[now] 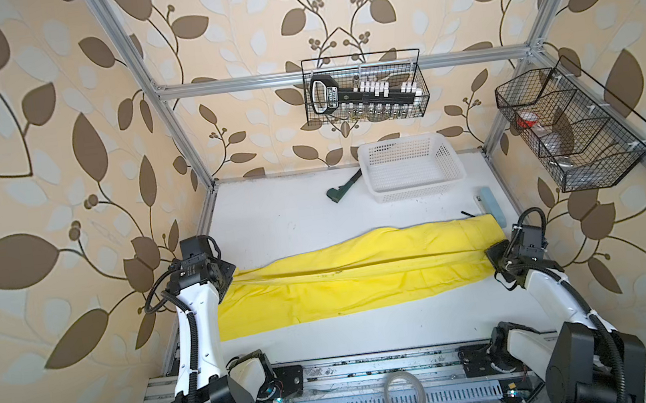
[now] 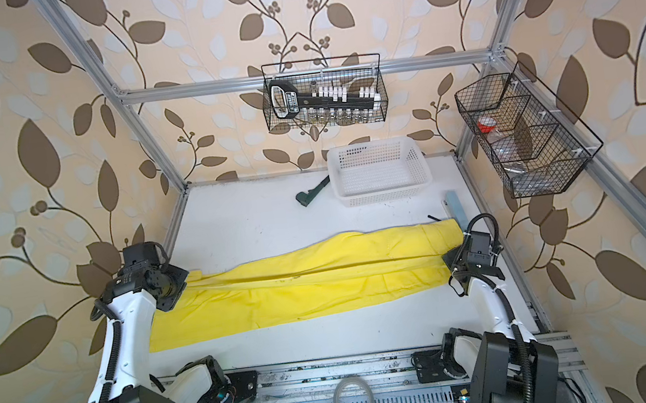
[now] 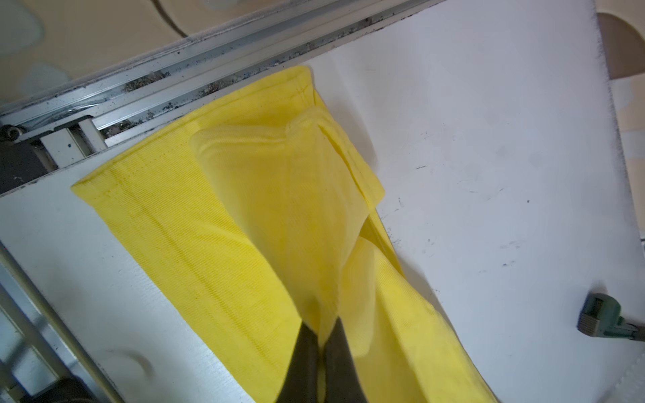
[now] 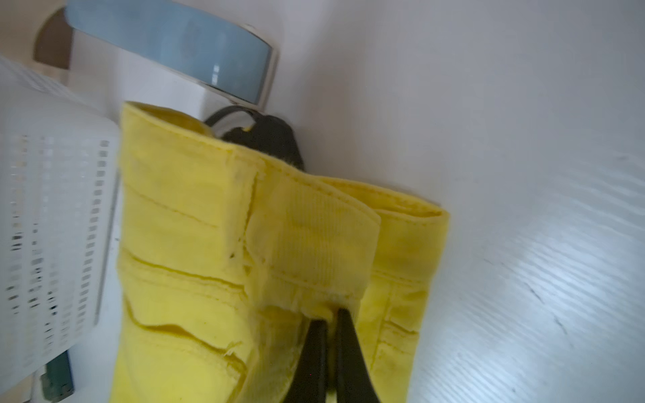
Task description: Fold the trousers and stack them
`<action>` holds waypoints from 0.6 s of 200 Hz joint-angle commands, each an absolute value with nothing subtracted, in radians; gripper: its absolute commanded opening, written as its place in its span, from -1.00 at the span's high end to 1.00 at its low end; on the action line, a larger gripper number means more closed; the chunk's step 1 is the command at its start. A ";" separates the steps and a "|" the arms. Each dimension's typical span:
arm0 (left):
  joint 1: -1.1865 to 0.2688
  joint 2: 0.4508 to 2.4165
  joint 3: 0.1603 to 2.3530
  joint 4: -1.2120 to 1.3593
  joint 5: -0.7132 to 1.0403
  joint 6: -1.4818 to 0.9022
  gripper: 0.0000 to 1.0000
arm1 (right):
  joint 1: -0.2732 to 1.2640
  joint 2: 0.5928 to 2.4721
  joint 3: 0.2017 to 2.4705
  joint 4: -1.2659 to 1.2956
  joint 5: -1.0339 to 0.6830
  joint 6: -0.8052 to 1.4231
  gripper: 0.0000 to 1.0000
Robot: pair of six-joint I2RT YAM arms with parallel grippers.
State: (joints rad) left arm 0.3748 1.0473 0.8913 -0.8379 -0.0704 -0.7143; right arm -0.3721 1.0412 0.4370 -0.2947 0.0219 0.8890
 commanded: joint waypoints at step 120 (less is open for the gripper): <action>0.390 0.955 0.680 -0.821 -0.158 -0.787 0.95 | -0.383 1.080 0.369 -0.292 0.082 0.841 0.52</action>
State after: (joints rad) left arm 0.3775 1.0073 0.6907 -0.7933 -0.1139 -0.7425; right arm -0.3756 1.1049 0.3878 -0.2283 0.0315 0.8463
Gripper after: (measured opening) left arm 0.046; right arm 0.188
